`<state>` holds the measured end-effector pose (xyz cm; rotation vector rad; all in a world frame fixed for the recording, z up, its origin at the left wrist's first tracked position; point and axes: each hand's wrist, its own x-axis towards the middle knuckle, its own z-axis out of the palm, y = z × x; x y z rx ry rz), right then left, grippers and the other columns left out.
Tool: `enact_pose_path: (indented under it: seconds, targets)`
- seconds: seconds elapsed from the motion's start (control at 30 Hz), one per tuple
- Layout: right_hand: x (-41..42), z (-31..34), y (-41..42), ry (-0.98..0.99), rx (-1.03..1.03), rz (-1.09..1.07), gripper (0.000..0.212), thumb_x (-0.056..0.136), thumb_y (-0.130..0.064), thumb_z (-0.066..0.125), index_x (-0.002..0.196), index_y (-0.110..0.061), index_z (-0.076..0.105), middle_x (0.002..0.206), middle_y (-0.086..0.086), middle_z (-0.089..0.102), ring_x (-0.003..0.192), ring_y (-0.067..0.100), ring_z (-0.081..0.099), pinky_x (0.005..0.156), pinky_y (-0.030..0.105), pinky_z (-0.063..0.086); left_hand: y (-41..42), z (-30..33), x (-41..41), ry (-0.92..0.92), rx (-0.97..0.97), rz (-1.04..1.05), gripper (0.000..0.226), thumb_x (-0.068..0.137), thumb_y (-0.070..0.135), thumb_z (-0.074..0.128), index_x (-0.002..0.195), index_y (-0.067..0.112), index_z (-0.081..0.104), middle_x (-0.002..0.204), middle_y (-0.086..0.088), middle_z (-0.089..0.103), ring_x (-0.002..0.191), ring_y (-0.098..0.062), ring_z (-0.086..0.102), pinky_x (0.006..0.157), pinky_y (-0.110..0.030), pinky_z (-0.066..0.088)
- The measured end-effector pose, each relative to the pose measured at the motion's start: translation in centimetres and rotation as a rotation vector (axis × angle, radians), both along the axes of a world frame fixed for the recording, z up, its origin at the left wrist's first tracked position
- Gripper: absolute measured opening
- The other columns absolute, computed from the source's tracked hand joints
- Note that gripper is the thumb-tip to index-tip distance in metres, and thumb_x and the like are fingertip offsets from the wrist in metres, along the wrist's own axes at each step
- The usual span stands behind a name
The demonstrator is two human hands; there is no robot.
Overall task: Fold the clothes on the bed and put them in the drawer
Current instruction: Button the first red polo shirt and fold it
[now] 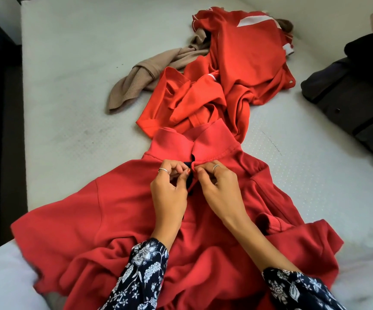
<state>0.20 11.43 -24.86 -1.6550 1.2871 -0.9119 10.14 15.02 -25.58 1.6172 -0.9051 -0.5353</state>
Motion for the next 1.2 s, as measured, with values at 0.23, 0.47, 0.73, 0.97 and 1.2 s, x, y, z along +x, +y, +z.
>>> enact_pose_path:
  seconds: [0.23, 0.47, 0.73, 0.97, 1.2]
  targets:
    - [-0.2, 0.0, -0.6, -0.02, 0.099, 0.014, 0.011, 0.087, -0.004, 0.064, 0.091, -0.008, 0.074, 0.083, -0.008, 0.067, 0.073, -0.01, 0.059, 0.071, 0.001, 0.039, 0.2, 0.5, -1.1, 0.051, 0.002, 0.114, 0.031, 0.083, -0.004, 0.067, 0.077, 0.026, 0.057, 0.075, 0.009, 0.066, 0.068, -0.001, 0.063, 0.069, -0.016, 0.05]
    - [-0.4, 0.3, -1.1, -0.087, 0.247, 0.054, 0.012, 0.084, -0.008, 0.07, 0.076, -0.016, 0.067, 0.069, 0.003, 0.069, 0.059, 0.008, 0.062, 0.063, 0.02, 0.049, 0.7, 1.2, -1.5, 0.069, 0.032, 0.108, 0.03, 0.085, -0.005, 0.063, 0.08, 0.025, 0.058, 0.079, 0.007, 0.067, 0.072, 0.002, 0.064, 0.07, -0.012, 0.049]
    - [0.3, 0.3, 0.1, -0.038, 0.14, -0.034, 0.011, 0.084, -0.001, 0.063, 0.08, -0.011, 0.064, 0.066, -0.004, 0.062, 0.054, 0.0, 0.055, 0.056, 0.008, 0.04, 0.3, 1.9, -1.6, 0.116, 0.127, 0.079, 0.018, 0.08, 0.006, 0.072, 0.08, 0.019, 0.06, 0.075, 0.003, 0.068, 0.065, -0.005, 0.064, 0.065, -0.018, 0.051]
    - [1.0, -0.3, 1.0, -0.001, -0.011, -0.089, 0.002, 0.084, -0.008, 0.064, 0.084, -0.007, 0.066, 0.081, 0.005, 0.066, 0.073, 0.019, 0.063, 0.071, 0.038, 0.051, 0.4, 2.8, -2.1, 0.116, 0.223, 0.161, 0.008, 0.082, 0.012, 0.072, 0.084, 0.013, 0.064, 0.075, 0.004, 0.068, 0.059, 0.005, 0.061, 0.058, -0.009, 0.045]
    - [1.2, -0.6, 1.5, 0.039, -0.131, -0.068, 0.006, 0.086, -0.007, 0.063, 0.08, -0.007, 0.064, 0.08, 0.002, 0.058, 0.07, 0.015, 0.057, 0.069, 0.036, 0.048, 0.6, 2.9, -2.3, -0.106, 0.295, 0.191, 0.01, 0.085, 0.019, 0.068, 0.081, 0.011, 0.074, 0.08, 0.0, 0.073, 0.074, -0.014, 0.066, 0.071, -0.026, 0.047]
